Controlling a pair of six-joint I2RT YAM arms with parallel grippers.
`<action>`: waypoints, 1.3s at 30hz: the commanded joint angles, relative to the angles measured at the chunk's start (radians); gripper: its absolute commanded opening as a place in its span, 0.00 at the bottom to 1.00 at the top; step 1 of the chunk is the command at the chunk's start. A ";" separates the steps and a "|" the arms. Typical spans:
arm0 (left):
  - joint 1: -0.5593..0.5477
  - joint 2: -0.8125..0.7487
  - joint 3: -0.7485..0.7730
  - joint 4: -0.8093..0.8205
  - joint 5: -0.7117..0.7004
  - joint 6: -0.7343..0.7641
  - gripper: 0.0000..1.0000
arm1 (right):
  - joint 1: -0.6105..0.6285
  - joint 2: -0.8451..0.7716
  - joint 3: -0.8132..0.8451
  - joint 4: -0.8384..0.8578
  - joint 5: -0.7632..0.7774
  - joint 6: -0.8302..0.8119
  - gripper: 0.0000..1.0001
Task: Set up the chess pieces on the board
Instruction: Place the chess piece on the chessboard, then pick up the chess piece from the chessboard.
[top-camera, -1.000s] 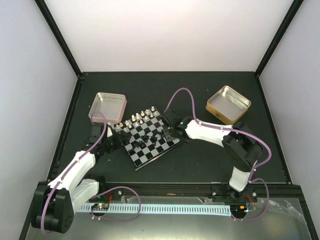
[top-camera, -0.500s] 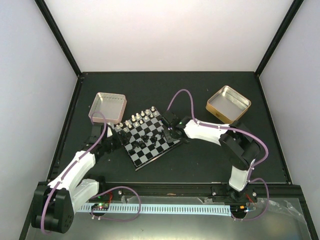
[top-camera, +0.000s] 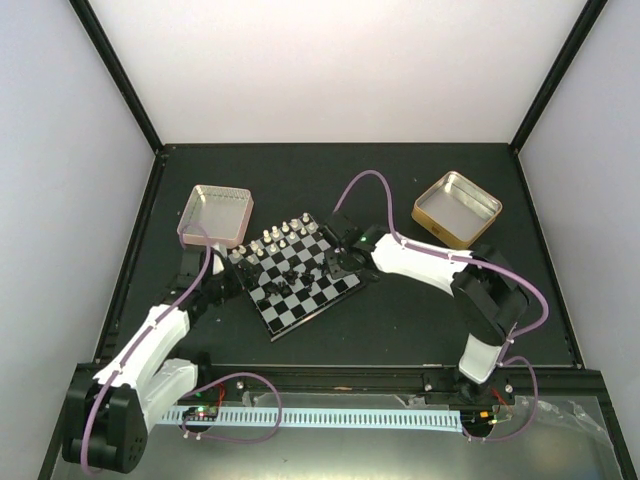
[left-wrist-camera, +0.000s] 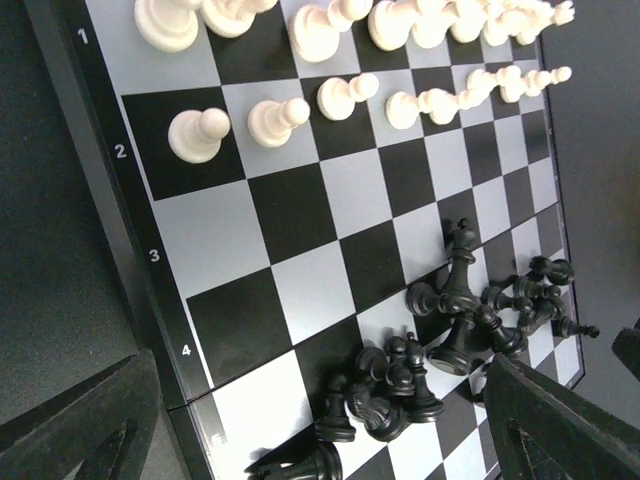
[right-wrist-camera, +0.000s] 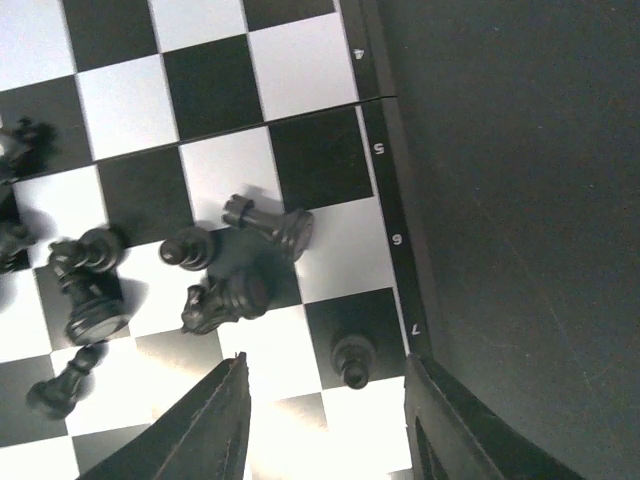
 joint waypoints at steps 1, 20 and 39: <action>0.007 -0.048 0.023 -0.019 -0.009 0.006 0.90 | 0.037 -0.036 0.017 -0.020 -0.044 -0.002 0.45; 0.007 -0.272 0.096 -0.170 -0.069 0.077 0.92 | 0.198 0.176 0.160 -0.037 -0.018 0.157 0.39; 0.008 -0.260 0.105 -0.165 -0.081 0.091 0.93 | 0.208 0.213 0.170 -0.057 0.013 0.189 0.37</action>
